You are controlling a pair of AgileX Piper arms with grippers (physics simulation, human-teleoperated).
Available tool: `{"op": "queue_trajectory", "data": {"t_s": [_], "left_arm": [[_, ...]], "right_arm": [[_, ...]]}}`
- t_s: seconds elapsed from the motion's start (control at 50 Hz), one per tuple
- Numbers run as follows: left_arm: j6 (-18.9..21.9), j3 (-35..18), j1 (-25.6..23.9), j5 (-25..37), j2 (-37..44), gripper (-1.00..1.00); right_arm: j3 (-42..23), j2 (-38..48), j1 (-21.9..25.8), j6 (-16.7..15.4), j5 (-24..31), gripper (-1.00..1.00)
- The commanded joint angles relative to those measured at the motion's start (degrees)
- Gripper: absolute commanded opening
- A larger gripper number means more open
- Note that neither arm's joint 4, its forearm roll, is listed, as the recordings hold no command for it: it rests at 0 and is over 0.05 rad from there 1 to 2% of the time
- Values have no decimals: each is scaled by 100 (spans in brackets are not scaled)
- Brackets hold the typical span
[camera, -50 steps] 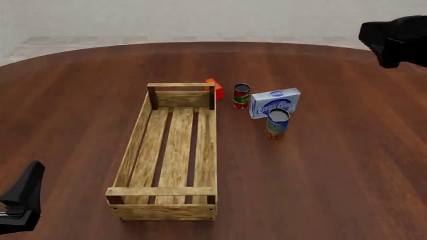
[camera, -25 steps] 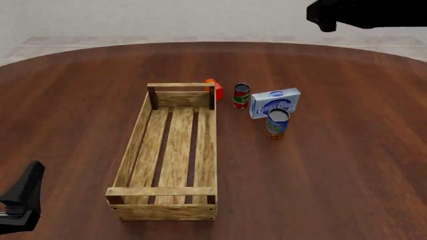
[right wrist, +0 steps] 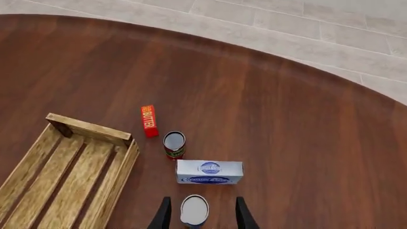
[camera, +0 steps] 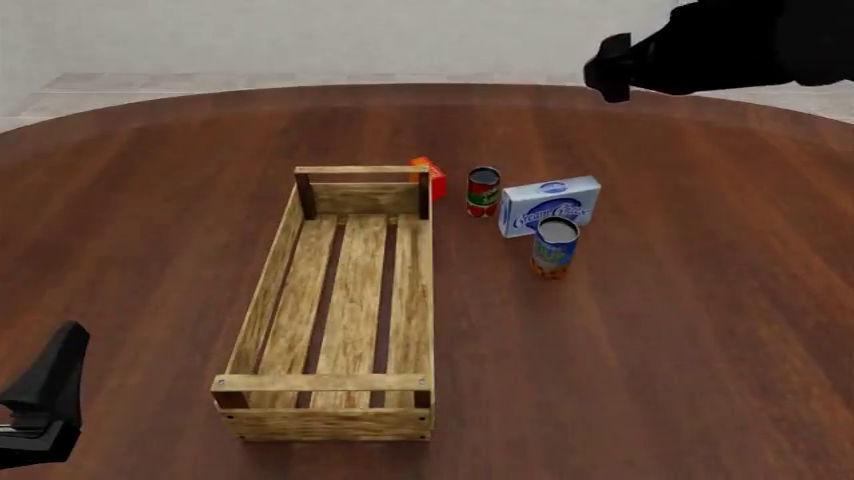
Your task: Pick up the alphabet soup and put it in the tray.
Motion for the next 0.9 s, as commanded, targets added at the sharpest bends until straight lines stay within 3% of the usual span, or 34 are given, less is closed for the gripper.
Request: {"op": "queue_trajectory", "data": {"t_s": [0.02,0.9], "left_arm": [[0,0,0,0,0,100],[0,0,0,0,0,100]], "right_arm": [[104,267,-39,31,-152,100],[510,1028,78,176,-761,100]]}}
